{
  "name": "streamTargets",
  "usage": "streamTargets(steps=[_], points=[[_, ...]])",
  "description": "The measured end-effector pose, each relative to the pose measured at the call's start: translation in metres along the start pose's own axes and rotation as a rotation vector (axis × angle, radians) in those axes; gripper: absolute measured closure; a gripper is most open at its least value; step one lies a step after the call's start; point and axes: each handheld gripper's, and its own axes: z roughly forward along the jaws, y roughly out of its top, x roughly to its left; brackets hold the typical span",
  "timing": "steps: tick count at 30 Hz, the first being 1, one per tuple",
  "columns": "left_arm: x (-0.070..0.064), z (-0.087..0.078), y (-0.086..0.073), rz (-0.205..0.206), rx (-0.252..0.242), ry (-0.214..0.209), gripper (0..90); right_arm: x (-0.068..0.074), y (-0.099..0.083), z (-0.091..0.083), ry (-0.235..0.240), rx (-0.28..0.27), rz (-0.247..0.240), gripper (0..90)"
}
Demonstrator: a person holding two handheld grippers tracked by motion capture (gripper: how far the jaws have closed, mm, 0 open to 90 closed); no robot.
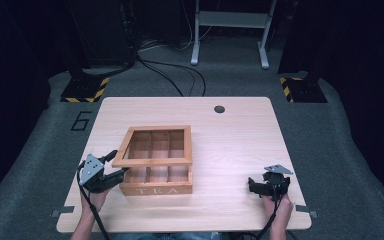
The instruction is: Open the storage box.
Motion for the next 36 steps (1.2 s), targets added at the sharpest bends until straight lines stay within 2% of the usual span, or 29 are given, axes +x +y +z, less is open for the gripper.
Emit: streamTargets(steps=[12,19,20,22,26,36], points=[[0.000,0.000,0.005,-0.004,0.004,0.060,49.7,0.000,0.000,0.000,0.000,0.001,0.002,3.3],[-0.001,0.000,0.009,0.019,0.010,0.101,55.0,0.000,0.000,0.000,0.000,0.001,0.002,3.4],[0.000,0.000,0.009,0.008,0.003,0.103,57.6,0.000,0.000,0.000,0.000,0.001,0.002,3.4],[0.004,-0.001,0.009,-0.021,0.004,0.081,59.4,0.000,0.000,0.000,0.000,0.001,0.002,3.4],[0.007,-0.001,0.008,-0.042,0.003,0.069,62.8,0.000,0.000,0.000,0.000,-0.001,-0.001,3.4],[0.008,0.002,0.011,-0.057,0.010,0.081,63.0,0.000,0.000,0.000,-0.001,0.000,0.002,3.4]])
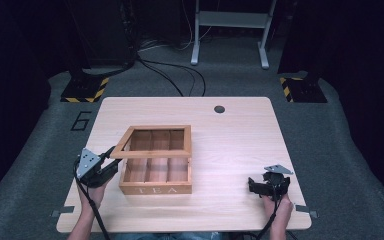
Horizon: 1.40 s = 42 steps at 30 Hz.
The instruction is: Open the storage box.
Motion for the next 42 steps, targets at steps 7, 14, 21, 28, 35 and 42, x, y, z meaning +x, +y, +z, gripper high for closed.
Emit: streamTargets(steps=[7,14,21,28,35,42], points=[[0.000,0.002,0.007,-0.003,-0.002,0.008,61.6,0.000,0.000,0.000,0.002,0.001,0.000,3.4],[0.001,0.005,0.022,0.013,-0.010,0.018,60.1,0.000,0.000,0.000,0.000,0.000,0.000,3.4],[0.002,0.007,0.030,0.022,-0.005,0.031,60.7,0.000,0.000,0.000,0.001,0.001,0.000,3.4],[0.004,0.010,0.037,0.021,-0.002,0.034,61.0,0.000,0.000,0.000,0.001,0.001,0.000,3.4],[0.007,0.013,0.044,0.020,0.004,0.031,61.2,0.000,0.000,0.000,0.002,0.001,0.000,3.3],[0.012,0.017,0.054,0.017,0.016,0.024,61.6,0.000,0.000,0.000,0.002,0.001,0.000,3.4]])
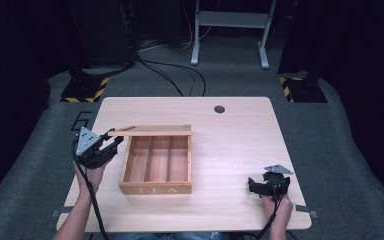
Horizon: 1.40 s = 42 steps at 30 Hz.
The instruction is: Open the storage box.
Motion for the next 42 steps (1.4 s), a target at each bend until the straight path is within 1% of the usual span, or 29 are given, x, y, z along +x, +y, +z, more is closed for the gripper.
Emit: streamTargets(steps=[3,7,12,20,34,42], points=[[0.002,0.001,0.004,0.007,0.012,-0.003,61.8,0.000,0.000,0.000,0.000,0.000,0.000,3.4],[0.003,0.002,0.007,0.006,0.017,-0.005,61.9,0.000,0.000,0.000,0.000,0.000,0.000,3.4],[0.007,0.006,0.014,0.009,0.028,-0.013,62.1,0.000,0.000,0.000,0.000,0.000,0.000,3.4],[0.012,0.011,0.022,0.005,0.043,-0.022,62.3,0.000,0.000,0.000,0.001,0.000,0.000,3.4],[0.015,0.015,0.028,-0.001,0.043,-0.030,62.5,0.000,0.000,0.000,0.001,0.000,0.000,3.4],[0.015,0.014,0.027,-0.001,0.041,-0.030,62.5,0.000,0.000,0.000,0.001,0.000,0.000,3.4]])
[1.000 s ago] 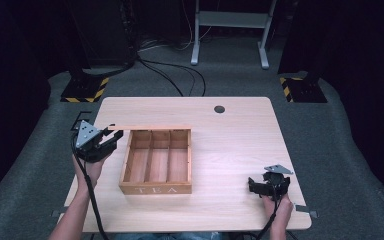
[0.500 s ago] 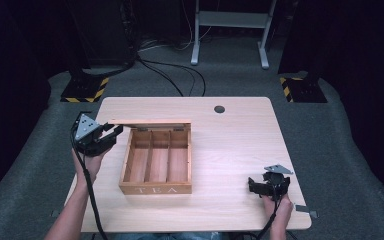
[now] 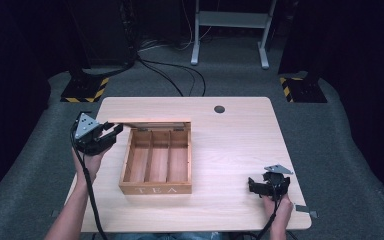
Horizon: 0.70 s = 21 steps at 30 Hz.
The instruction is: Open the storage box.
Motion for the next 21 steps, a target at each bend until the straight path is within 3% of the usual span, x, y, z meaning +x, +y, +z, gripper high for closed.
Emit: streamTargets(steps=[21], points=[[0.0000,-0.0005,-0.0013,0.002,-0.006,-0.002,62.4,0.0000,0.0000,0.0000,0.000,0.000,0.000,3.4]])
